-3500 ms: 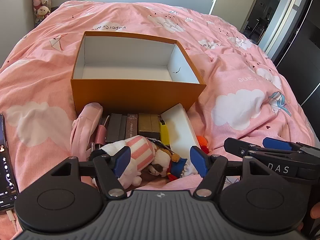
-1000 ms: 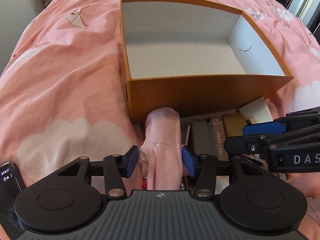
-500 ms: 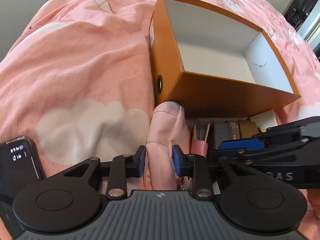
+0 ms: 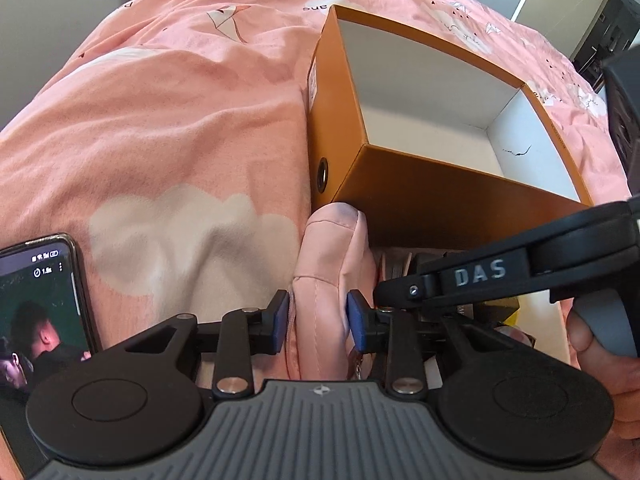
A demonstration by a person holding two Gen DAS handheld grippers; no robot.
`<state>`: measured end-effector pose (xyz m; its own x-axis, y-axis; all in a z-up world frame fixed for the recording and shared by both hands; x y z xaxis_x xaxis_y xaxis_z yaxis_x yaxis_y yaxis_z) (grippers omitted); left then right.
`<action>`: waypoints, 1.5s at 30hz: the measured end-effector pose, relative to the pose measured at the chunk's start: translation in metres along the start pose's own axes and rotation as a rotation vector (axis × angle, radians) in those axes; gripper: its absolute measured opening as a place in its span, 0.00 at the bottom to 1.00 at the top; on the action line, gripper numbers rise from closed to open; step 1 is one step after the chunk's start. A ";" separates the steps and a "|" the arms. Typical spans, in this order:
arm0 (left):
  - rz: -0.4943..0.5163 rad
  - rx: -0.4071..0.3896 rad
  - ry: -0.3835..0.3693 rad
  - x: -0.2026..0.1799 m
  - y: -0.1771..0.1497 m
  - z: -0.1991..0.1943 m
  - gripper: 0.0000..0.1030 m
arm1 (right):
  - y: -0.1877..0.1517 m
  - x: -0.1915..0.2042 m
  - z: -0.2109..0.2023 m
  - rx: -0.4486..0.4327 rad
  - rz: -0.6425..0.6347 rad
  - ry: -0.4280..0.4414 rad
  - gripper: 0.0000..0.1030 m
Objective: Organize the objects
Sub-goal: 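Grasp the pink fabric pouch with the left gripper while the right grasps the pink snap wallet, then lift and carry the pouch and wallet with both grippers over the orange box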
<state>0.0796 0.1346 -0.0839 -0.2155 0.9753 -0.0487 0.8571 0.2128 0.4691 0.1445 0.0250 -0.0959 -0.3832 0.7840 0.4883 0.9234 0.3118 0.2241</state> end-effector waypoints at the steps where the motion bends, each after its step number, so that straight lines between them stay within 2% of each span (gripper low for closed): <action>1: 0.004 -0.004 0.007 -0.001 0.000 0.000 0.35 | 0.000 0.002 0.003 0.009 -0.003 -0.016 0.27; 6: 0.027 0.000 0.017 -0.005 -0.003 -0.001 0.38 | -0.005 0.006 0.011 0.014 -0.020 -0.089 0.25; 14: -0.005 0.013 0.020 0.000 -0.003 0.003 0.37 | 0.001 0.006 0.030 0.075 -0.003 -0.136 0.27; 17: -0.008 0.013 0.020 -0.001 -0.001 0.003 0.38 | 0.003 0.005 0.034 0.072 0.007 -0.142 0.25; 21: 0.004 0.023 0.018 -0.005 -0.002 0.006 0.44 | 0.001 0.000 0.027 0.053 0.018 -0.099 0.24; 25: 0.022 0.023 0.023 -0.010 -0.003 0.009 0.44 | -0.007 -0.007 0.015 0.024 0.033 -0.044 0.23; 27: 0.025 0.024 0.020 -0.013 -0.004 0.008 0.33 | -0.008 -0.010 0.007 0.003 0.032 -0.008 0.23; 30: 0.026 0.006 0.027 -0.016 -0.004 0.001 0.29 | -0.010 -0.011 -0.007 -0.026 0.005 0.031 0.22; 39: 0.035 -0.095 0.035 -0.027 0.002 -0.043 0.27 | -0.018 -0.005 -0.055 -0.110 -0.053 0.117 0.21; 45: 0.047 -0.182 0.045 -0.037 0.016 -0.073 0.27 | -0.022 0.009 -0.104 -0.190 -0.111 0.136 0.19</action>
<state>0.0675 0.0979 -0.0102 -0.2015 0.9794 0.0149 0.7691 0.1488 0.6216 0.1184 -0.0310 -0.0086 -0.4937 0.6674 0.5575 0.8592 0.2756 0.4310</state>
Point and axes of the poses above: each gripper's, at about its wrist camera, not at the fingertips, and z roughly the way its jaws point, x to its left, y to its top, the point moved 3 cm from there along z, roughly the way its jaws point, and after that the axes turned 6 degrees about y, right-handed, at the moved point
